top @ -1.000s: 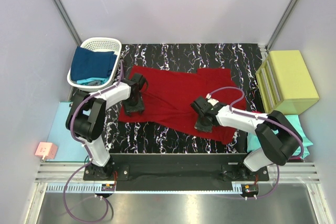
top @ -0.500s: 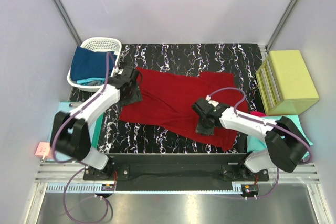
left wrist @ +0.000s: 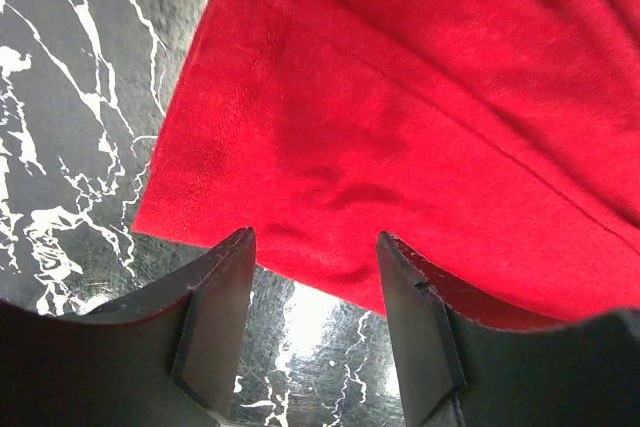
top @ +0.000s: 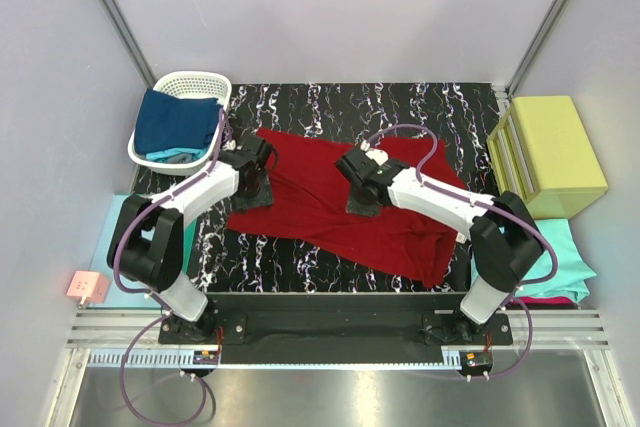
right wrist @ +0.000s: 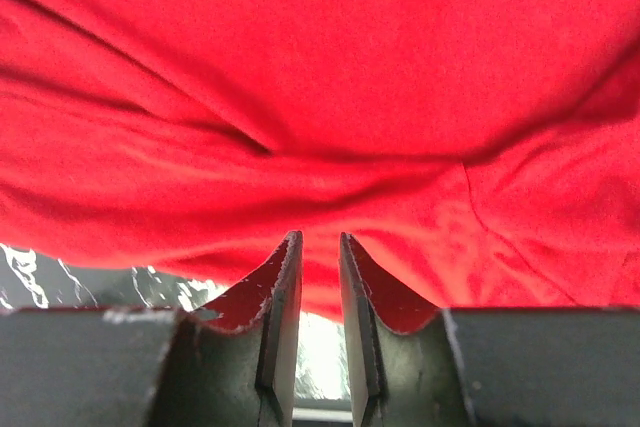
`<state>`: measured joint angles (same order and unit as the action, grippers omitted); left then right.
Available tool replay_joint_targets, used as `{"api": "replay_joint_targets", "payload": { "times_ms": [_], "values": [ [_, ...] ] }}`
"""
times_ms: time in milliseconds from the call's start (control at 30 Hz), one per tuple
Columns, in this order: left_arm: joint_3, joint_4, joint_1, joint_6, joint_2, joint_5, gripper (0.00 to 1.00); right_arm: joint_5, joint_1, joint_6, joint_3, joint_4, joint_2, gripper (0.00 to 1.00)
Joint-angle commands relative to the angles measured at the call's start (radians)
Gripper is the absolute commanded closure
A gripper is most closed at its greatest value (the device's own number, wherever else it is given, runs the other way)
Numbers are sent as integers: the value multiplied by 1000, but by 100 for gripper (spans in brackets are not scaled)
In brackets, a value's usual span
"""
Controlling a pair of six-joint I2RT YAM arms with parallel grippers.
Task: Fold and stack the t-shirts
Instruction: Fold the flattened tshirt in 1/3 of the way
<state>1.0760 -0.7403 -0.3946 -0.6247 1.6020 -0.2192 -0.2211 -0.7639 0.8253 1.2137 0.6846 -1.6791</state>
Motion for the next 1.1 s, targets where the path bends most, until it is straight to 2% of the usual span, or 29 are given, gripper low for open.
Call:
{"api": "replay_joint_targets", "payload": {
  "times_ms": [0,200,767,1067],
  "values": [
    [-11,22,-3,16,-22,20,44,-53,31,-26,79,39,-1,71],
    [-57,24,-3,5,-47,32,44,-104,44,-15,57,46,25,71],
    [-119,-16,-3,-3,36,52,49,-72,74,5,56,58,5,71],
    [-195,-36,-9,-18,7,107,58,-83,75,-2,49,55,13,71]
  ]
}}
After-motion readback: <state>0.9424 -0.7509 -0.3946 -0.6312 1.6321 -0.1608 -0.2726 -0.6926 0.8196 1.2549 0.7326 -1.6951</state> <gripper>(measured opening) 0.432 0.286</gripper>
